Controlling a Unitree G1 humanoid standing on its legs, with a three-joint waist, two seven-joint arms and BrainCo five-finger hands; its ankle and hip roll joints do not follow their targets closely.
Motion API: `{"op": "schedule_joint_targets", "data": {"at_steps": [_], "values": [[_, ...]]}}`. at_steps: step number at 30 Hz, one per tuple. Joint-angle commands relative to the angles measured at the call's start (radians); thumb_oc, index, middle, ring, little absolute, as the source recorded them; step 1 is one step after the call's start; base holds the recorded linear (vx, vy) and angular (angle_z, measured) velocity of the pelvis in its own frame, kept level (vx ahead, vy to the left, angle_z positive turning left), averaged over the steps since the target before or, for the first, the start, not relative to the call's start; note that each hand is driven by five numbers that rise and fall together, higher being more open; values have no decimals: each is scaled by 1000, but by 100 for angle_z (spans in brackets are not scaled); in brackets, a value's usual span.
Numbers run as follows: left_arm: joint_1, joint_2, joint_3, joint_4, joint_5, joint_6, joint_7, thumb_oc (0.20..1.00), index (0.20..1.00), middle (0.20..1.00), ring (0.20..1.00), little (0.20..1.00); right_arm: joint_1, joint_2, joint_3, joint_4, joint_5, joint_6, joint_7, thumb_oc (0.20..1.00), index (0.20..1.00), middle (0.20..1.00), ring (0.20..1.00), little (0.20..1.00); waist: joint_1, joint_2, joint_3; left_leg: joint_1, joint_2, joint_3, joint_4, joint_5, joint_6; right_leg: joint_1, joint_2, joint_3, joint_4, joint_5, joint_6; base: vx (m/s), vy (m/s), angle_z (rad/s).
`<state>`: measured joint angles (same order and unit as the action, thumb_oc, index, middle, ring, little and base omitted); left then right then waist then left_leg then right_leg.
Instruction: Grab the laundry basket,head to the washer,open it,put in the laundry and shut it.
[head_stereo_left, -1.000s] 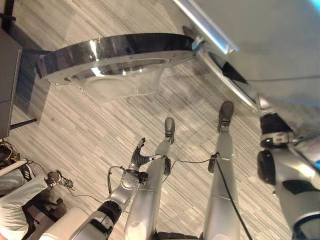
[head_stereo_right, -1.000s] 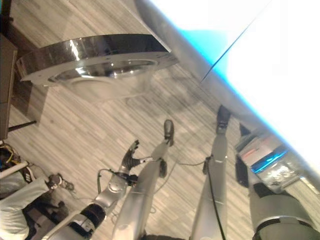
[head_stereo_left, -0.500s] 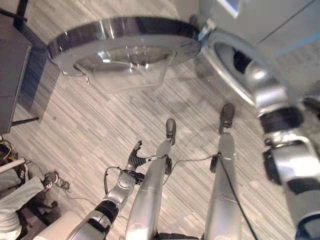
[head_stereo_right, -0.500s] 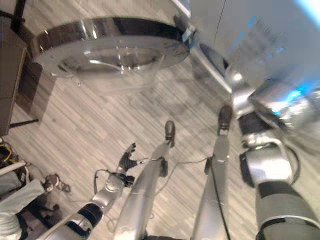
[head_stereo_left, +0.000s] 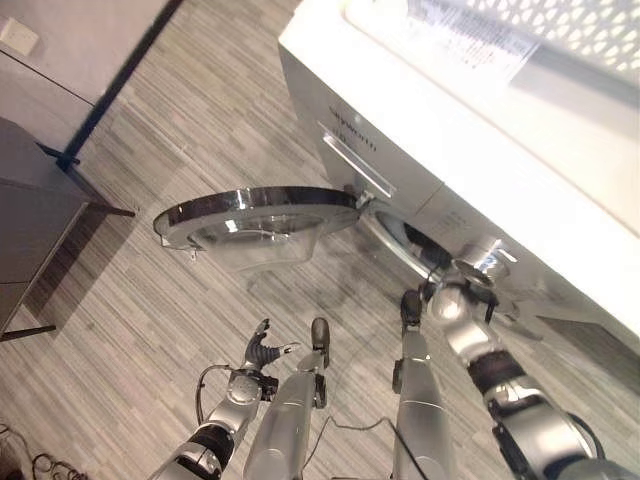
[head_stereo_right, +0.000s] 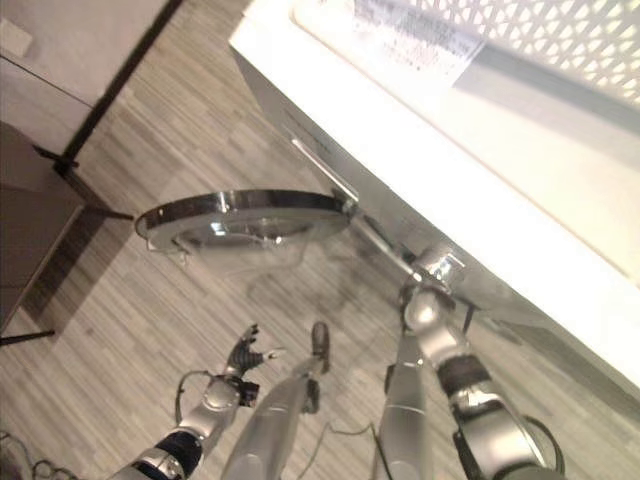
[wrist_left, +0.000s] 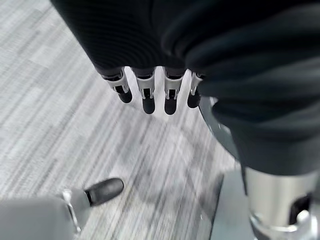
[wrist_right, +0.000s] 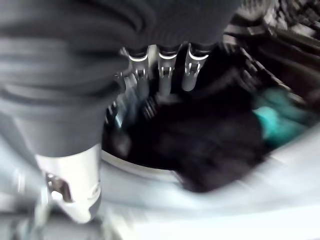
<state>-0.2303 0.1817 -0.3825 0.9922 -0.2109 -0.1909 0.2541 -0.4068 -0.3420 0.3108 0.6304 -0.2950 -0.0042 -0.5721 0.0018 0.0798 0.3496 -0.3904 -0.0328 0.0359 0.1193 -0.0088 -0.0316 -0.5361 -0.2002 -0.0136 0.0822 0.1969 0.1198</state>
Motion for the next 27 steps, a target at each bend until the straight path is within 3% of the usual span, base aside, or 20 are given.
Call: {"op": "schedule_joint_targets", "data": {"at_steps": [1, 8, 13, 18, 19, 20, 27], "values": [[71, 1, 46, 61, 55, 14, -15, 1000, 1000, 1000, 1000, 1000, 128, -41, -11, -21, 20, -51, 86, 1000, 1000, 1000, 1000, 1000, -32, -22, -43, 45, 43, -25, 0, -64, -13, 146, -6, -47, -6, -131, 29, 72, -30, -8], [139, 13, 130, 189, 129, 28, -44, 1000, 1000, 1000, 1000, 1000, 284, -61, 50, 92, -73, -56, 213, 1000, 1000, 1000, 1000, 1000, -34, -58, -128, 208, 70, -11, -60, -71, -18, 305, 10, -60, -80, -135, 34, 122, -36, -8], [174, 24, 172, 266, 173, 41, -71, 1000, 1000, 1000, 1000, 1000, 317, -4, 35, 365, -30, -36, 263, 1000, 1000, 1000, 1000, 1000, -22, -64, -197, 302, 75, 0, -108, -66, -19, 385, 17, -65, -114, -136, 36, 93, -32, -16], [187, 38, 197, 288, 185, 45, -88, 1000, 1000, 1000, 1000, 1000, 341, 24, 31, 537, -11, -18, 319, 1000, 1000, 1000, 1000, 1000, -13, -68, -227, 348, 76, -13, -133, -59, -20, 434, 18, -79, -120, -148, 34, 65, -48, 8], [190, 42, 202, 291, 188, 46, -96, 1000, 1000, 1000, 1000, 1000, 347, 32, 19, 597, 6, -14, 342, 1000, 1000, 1000, 1000, 1000, -11, -68, -235, 358, 77, -19, -139, -57, -20, 446, 20, -85, -122, -151, 33, 119, -82, 33], [201, 49, 208, 314, 193, 55, -126, 1000, 1000, 1000, 1000, 1000, 368, 35, -80, 740, 104, 8, 385, 1000, 1000, 1000, 1000, 1000, -7, -67, -265, 383, 79, -32, -157, -53, -20, 478, 23, -99, -132, -158, 32, 107, -78, 21], [215, 59, 218, 357, 192, 89, -193, 1000, 1000, 1000, 1000, 1000, 395, -35, -280, 916, 271, 54, 466, 1000, 1000, 1000, 1000, 1000, -12, -64, -316, 424, 89, -41, -180, -52, -24, 528, 31, -118, -148, -166, 30, 50, -39, 12]]}}
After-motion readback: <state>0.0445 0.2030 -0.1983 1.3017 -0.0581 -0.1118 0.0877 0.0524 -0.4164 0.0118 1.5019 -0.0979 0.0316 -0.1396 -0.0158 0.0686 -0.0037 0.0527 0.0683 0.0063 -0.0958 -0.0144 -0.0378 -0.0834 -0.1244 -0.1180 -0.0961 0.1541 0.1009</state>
